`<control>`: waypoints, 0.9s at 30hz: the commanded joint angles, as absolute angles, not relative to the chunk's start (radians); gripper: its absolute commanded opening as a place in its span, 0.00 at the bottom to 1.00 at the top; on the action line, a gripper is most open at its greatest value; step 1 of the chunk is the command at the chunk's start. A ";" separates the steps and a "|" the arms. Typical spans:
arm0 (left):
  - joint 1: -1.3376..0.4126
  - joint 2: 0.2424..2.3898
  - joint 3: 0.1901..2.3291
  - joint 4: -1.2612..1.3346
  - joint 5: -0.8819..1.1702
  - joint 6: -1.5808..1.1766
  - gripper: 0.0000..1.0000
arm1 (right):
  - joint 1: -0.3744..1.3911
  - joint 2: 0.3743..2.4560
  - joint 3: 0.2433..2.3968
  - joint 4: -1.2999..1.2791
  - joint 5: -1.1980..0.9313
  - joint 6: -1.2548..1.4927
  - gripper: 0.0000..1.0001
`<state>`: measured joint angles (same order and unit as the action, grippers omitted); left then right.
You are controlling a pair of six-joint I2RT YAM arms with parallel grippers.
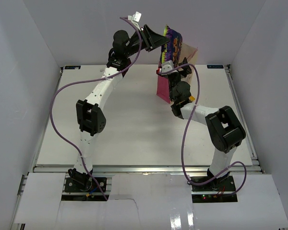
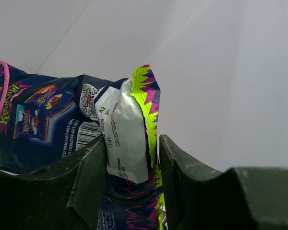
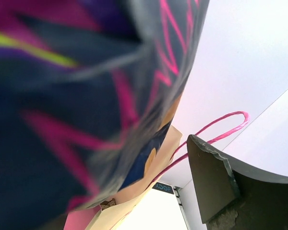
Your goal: Place the snacks into the paper bag
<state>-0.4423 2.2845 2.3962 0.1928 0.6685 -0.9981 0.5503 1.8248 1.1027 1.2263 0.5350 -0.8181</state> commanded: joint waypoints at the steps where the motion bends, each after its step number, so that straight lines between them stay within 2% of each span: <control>1: -0.449 2.237 2.421 0.218 0.655 -0.989 0.56 | 0.552 1.778 1.132 1.408 0.534 -0.798 0.89; 7: -0.449 2.244 2.419 0.204 0.658 -0.992 0.68 | 0.555 1.778 1.126 1.413 0.538 -0.799 0.94; 15: -0.453 2.255 2.419 0.198 0.666 -1.003 0.70 | 0.555 1.776 1.118 1.424 0.543 -0.804 1.00; 18: -0.454 2.260 2.418 0.196 0.667 -1.006 0.71 | 0.558 1.773 1.111 1.427 0.549 -0.802 0.93; 27: -0.456 2.270 2.416 0.196 0.669 -1.015 0.72 | 0.577 1.755 1.071 1.442 0.532 -0.807 0.90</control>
<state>-0.4465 2.2848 2.3962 0.1825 0.6552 -1.0031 0.5686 1.8141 1.0740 1.2316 0.5346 -0.8162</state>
